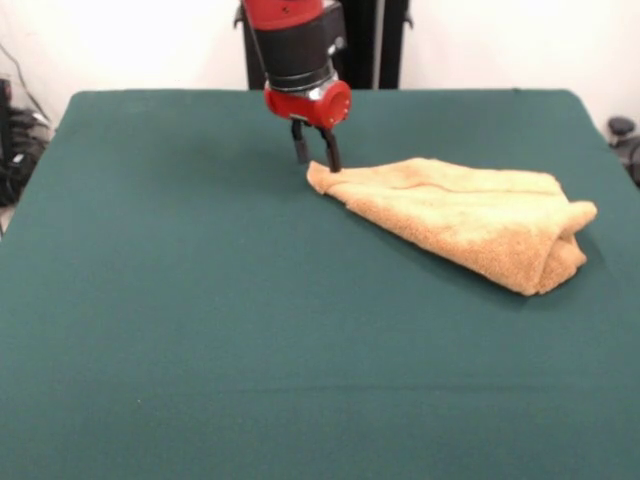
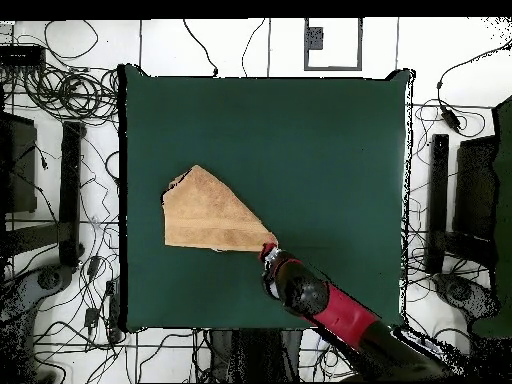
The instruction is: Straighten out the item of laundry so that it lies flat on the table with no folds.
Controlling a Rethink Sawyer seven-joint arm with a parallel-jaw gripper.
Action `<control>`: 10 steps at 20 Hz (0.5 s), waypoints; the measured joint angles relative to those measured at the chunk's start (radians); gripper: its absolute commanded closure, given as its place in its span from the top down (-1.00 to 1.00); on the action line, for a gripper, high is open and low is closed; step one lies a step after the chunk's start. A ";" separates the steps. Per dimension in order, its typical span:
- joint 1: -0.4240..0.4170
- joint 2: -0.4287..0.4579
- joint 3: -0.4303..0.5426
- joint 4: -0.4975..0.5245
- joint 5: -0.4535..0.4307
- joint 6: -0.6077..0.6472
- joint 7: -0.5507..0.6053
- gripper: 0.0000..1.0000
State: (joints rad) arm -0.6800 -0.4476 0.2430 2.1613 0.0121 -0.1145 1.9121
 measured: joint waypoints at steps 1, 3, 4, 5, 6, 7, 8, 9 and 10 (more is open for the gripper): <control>-0.003 0.001 0.007 0.002 -0.009 -0.014 0.000 1.00; -0.004 0.002 0.022 0.001 -0.028 -0.043 0.000 1.00; -0.005 0.002 0.027 0.002 -0.038 -0.055 0.000 1.00; -0.005 0.004 0.032 0.002 -0.047 -0.067 0.000 1.00; -0.005 0.007 0.038 0.002 -0.058 -0.083 0.000 1.00; -0.005 0.010 0.041 0.001 -0.062 -0.090 0.000 1.00; -0.005 0.015 0.044 0.001 -0.068 -0.099 0.000 1.00; -0.006 0.031 0.057 -0.003 -0.080 -0.116 0.000 1.00; -0.007 0.034 0.059 -0.004 -0.081 -0.118 0.000 1.00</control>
State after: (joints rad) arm -0.6868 -0.4138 0.3024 2.1575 -0.0694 -0.2329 1.9119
